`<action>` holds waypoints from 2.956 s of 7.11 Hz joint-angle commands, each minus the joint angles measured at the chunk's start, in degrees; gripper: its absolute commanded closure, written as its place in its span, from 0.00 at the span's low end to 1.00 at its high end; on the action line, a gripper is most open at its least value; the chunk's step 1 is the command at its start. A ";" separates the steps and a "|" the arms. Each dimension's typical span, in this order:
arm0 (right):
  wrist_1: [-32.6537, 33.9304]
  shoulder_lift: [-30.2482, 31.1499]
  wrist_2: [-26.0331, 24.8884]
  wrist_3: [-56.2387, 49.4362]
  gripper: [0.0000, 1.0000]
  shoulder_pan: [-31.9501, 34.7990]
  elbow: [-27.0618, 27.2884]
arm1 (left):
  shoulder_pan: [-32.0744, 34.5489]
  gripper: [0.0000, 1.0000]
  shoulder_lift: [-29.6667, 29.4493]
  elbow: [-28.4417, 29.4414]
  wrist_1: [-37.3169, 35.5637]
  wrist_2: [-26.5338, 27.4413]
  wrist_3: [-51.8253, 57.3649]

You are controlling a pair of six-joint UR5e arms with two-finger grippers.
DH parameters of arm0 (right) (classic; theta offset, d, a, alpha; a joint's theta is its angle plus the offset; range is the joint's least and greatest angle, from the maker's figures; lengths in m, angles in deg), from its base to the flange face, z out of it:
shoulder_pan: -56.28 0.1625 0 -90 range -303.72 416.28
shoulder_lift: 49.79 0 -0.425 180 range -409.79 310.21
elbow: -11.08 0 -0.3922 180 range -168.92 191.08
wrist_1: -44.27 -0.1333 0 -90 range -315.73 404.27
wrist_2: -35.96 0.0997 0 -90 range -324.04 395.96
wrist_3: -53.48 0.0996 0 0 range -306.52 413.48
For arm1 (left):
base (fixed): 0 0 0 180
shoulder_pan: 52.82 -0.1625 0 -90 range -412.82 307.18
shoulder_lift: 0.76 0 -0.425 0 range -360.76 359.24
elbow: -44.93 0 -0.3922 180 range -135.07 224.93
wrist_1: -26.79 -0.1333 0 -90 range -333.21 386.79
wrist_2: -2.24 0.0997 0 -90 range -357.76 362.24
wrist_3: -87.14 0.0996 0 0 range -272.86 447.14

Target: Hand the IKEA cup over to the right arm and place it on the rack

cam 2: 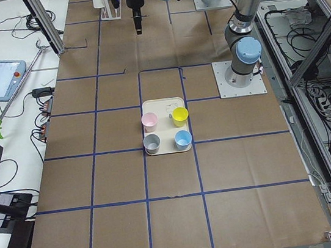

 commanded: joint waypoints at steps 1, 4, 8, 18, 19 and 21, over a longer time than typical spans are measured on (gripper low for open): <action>-17.75 9.73 -0.60 2.96 0.00 0.08 0.08 | 0.00 0.01 -0.01 0.00 0.00 0.00 0.09; -50.05 20.47 -2.26 3.16 0.00 2.08 -2.10 | 0.00 0.01 -0.10 0.09 -0.09 0.00 0.09; -84.79 26.99 -21.94 9.70 0.00 16.22 -12.65 | 0.00 0.01 -0.10 0.09 -0.09 -0.09 0.09; -86.71 26.57 -22.49 13.45 0.00 24.42 -11.79 | 0.00 0.00 -0.27 0.09 -0.09 -0.18 0.09; -86.71 26.57 -22.49 13.45 0.00 24.42 -11.79 | 0.00 0.00 -0.27 0.09 -0.09 -0.09 0.18; -86.45 26.57 -22.49 13.45 0.00 24.42 -11.79 | 0.00 0.01 -0.18 0.17 -0.09 -0.26 0.09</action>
